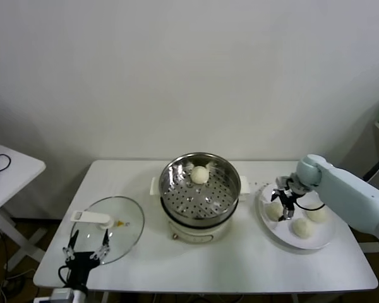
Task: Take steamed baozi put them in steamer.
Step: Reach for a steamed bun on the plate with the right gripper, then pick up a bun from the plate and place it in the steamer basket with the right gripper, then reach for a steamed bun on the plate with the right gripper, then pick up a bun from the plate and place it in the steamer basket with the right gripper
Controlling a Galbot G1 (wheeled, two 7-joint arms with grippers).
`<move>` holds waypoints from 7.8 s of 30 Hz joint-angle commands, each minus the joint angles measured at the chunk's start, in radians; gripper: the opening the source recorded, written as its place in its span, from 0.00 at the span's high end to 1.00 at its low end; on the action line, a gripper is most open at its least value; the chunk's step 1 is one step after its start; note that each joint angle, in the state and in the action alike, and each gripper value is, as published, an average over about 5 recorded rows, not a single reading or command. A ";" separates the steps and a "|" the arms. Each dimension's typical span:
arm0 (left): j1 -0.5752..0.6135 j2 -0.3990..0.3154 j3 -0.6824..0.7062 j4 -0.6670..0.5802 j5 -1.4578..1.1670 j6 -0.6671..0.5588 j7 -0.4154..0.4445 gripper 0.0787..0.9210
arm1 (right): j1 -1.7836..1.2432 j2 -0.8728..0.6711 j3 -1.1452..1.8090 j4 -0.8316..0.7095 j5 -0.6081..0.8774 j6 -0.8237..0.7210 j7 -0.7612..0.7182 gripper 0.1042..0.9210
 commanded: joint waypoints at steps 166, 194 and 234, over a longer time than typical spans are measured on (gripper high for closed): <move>0.051 0.010 0.007 -0.038 0.021 0.006 0.003 0.12 | 0.011 -0.266 -0.095 0.197 -0.002 0.058 -0.056 0.12; 0.022 0.011 0.003 -0.015 0.025 0.012 0.004 0.12 | -0.009 -0.189 -0.093 0.141 -0.026 0.057 -0.026 0.12; 0.040 0.031 0.016 -0.027 0.039 0.018 0.004 0.12 | 0.549 -0.039 -0.125 0.678 -0.379 0.508 -0.118 0.29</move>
